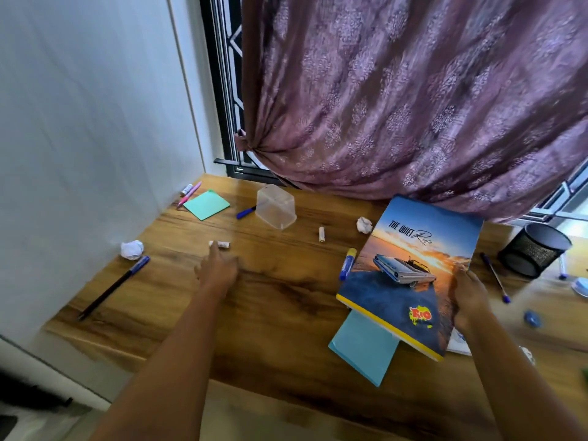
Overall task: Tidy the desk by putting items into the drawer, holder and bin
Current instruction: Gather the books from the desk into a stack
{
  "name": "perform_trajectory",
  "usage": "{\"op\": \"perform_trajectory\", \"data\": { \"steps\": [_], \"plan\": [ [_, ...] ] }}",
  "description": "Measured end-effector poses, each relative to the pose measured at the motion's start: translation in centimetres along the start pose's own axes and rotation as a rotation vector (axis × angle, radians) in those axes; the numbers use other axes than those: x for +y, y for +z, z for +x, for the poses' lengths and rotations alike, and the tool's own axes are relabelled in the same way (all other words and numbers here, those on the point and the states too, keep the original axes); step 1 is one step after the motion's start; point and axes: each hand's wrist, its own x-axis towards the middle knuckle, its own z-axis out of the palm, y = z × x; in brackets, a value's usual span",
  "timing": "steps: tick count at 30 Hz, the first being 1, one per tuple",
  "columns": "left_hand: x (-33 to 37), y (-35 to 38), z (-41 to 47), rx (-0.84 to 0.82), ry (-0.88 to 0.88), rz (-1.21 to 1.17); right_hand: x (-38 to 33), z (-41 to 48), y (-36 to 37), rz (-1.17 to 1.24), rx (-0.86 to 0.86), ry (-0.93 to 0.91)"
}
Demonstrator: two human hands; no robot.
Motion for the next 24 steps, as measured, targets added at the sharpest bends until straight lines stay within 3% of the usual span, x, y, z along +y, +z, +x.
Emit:
{"op": "perform_trajectory", "data": {
  "steps": [7, 12, 17, 24],
  "plan": [
    [2.3, 1.7, 2.6, -0.041, 0.039, 0.233, -0.5, 2.7, -3.2, -0.081, 0.061, -0.009],
    [4.6, 4.3, 2.9, -0.131, 0.202, 0.352, -1.1, 3.5, -3.8, -0.098, 0.111, -0.018],
    [7.2, 6.6, 3.5, -0.147, 0.234, 0.356, -1.5, 5.1, -4.6, -0.255, 0.168, -0.08],
    [7.9, 7.2, 3.9, -0.087, 0.203, 0.239, -0.6, 8.8, -6.0, -0.493, 0.097, -0.043]
  ]
}}
